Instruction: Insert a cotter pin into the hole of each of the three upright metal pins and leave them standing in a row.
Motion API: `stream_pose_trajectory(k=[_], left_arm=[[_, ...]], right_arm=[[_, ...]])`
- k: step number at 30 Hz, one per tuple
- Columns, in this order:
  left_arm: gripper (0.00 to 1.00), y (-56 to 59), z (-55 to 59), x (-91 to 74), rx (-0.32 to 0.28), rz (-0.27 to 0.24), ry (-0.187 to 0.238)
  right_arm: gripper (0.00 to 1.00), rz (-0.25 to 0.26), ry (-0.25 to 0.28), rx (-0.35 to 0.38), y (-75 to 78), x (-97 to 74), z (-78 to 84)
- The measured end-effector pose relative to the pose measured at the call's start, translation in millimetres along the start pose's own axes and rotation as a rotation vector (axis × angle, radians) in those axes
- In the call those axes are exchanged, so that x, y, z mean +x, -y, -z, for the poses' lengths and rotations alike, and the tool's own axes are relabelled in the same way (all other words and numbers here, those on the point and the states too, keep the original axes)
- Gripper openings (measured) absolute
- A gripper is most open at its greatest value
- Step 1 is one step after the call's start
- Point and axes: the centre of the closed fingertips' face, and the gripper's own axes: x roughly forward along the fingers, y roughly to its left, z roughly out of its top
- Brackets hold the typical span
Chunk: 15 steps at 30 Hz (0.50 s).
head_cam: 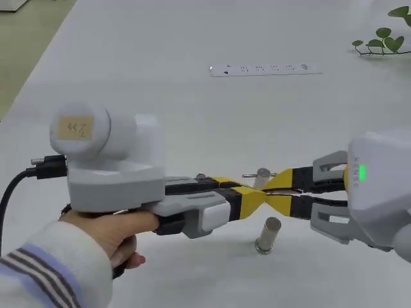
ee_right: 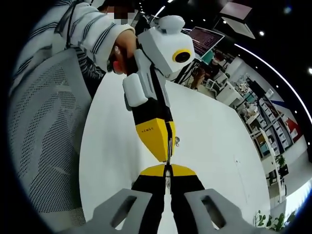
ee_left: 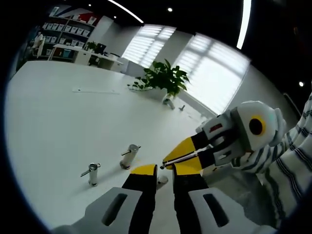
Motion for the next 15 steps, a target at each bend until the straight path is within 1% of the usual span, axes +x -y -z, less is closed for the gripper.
stream_pose_trajectory(k=[5,7,10,15], left_arm=[[0.02,-1.8,0.4,0.7,-0.005,-0.004,0.0],[0.0,-2.5,0.2,0.8,0.002,-0.008,0.0],[0.0,-2.1,0.5,0.5,-0.005,-0.007,0.0],[0.0,-0.5,3.1,-1.1,-0.011,0.009,-0.013]], right_arm=[[0.0,-0.018,-0.002,0.0,-3.7,1.6,0.7],[0.0,-0.02,-0.004,-0.004,-4.7,2.2,1.0],[0.0,-0.022,0.001,0.0,-5.5,2.4,0.0],[0.0,-0.027,0.005,0.003,-7.3,2.7,-1.7]])
